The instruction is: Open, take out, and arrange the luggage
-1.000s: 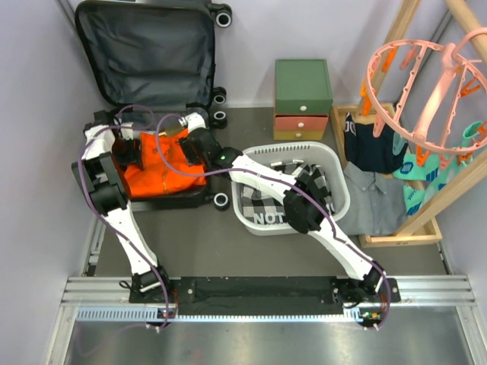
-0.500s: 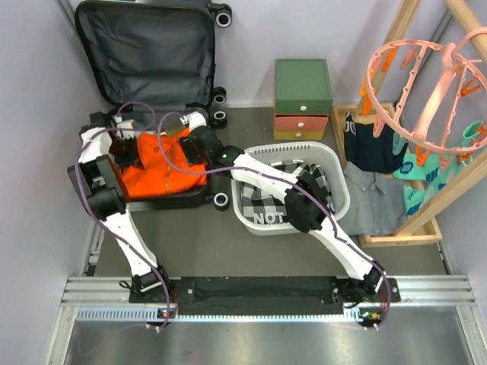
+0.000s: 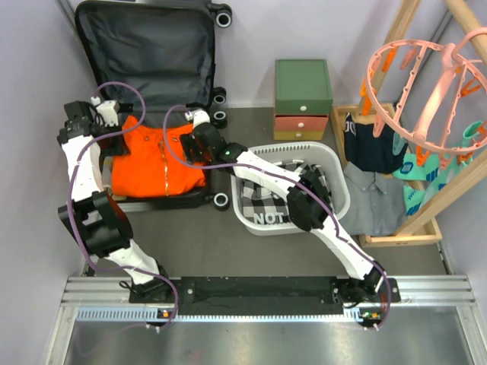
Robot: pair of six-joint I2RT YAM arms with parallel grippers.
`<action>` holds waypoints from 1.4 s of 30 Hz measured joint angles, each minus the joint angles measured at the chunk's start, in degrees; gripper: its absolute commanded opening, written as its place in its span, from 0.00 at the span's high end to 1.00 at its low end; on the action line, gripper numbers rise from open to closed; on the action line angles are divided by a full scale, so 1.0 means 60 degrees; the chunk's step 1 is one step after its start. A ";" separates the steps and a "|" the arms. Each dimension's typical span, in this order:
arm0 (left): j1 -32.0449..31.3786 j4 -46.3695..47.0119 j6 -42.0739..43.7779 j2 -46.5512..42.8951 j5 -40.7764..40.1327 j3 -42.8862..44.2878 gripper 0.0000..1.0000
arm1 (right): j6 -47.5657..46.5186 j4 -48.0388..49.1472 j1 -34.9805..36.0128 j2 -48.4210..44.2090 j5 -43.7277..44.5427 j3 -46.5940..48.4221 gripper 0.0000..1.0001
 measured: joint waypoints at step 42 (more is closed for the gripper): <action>-0.0259 0.1494 0.0441 0.1122 -0.0882 -0.2747 1.00 | -0.0852 -0.2018 0.0288 -0.0226 0.2036 0.0047 0.30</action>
